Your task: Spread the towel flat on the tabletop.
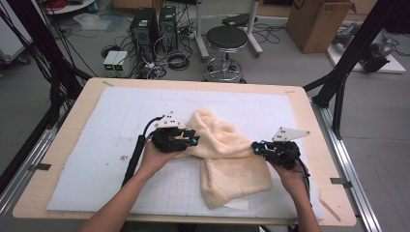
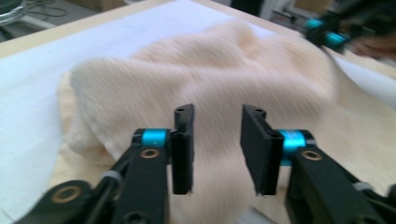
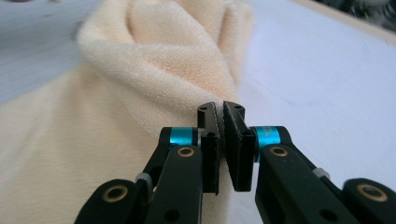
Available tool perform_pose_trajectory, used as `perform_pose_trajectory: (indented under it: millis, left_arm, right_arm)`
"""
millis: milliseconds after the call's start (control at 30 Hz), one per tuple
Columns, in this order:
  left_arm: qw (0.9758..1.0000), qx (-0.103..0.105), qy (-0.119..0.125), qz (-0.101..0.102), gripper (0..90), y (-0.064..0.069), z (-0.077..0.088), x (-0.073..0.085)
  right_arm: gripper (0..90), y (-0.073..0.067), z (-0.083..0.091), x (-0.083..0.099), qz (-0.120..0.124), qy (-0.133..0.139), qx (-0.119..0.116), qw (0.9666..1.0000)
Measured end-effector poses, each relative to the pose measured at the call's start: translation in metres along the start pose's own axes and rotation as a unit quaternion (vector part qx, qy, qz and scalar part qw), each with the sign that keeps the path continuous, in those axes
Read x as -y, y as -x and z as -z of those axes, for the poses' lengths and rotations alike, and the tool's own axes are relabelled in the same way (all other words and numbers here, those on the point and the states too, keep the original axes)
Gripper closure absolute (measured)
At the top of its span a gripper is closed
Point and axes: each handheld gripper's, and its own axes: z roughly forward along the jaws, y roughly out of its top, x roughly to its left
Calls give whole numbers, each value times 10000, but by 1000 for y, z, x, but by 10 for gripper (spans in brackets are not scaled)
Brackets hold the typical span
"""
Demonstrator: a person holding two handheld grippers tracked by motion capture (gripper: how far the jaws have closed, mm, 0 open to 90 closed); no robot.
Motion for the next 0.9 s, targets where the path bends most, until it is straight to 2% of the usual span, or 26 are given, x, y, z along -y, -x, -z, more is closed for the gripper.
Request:
perform_pose_trajectory:
  millis: [33,100,133,167,267,367,433,500,567,667,767,833,900]
  left_arm:
    - [9999,91,-58,-59,575,4,1,4]
    - [9995,141,-160,-224,530,9,0,10]
    - [9993,91,-254,-272,520,11,-2,13]
    - [9983,39,-464,-340,495,12,-6,16]
    - [9971,18,-652,-384,447,13,-19,21]
    - [9951,-145,-831,-521,474,16,-31,23]
    - [9940,-238,-926,-535,575,14,-37,24]
    - [9945,-301,-863,-514,725,11,-41,24]
    - [9957,-302,-777,-403,811,9,-43,22]
    - [9969,-384,-628,-271,840,5,-43,16]
    - [9976,-546,-410,-130,847,1,-37,10]
    - [9976,-658,-195,-8,851,-4,-29,5]
    - [9971,-749,-54,105,852,-9,-19,0]
  right_arm:
    - [853,3,-1,2,-64,-23,5,10000]
    - [848,5,-4,6,-73,-80,-12,9999]
    - [842,4,-3,7,-23,-53,-39,10000]
    - [833,1,-2,6,-13,-45,-30,10000]
    - [772,-7,3,4,83,76,-82,9999]
    - [657,-20,12,2,119,257,-156,9995]
    - [622,-33,16,0,214,380,-249,9987]
    - [580,-49,16,-5,304,382,-559,9972]
    - [531,-70,9,-10,479,295,-811,9951]
    - [491,-99,-11,-16,629,130,-1274,9898]
    - [405,-124,-39,-18,772,-284,-1593,9838]
    - [402,-136,-56,-17,987,-623,-1614,9800]
    - [490,-143,-68,-15,1292,-937,-1429,9768]
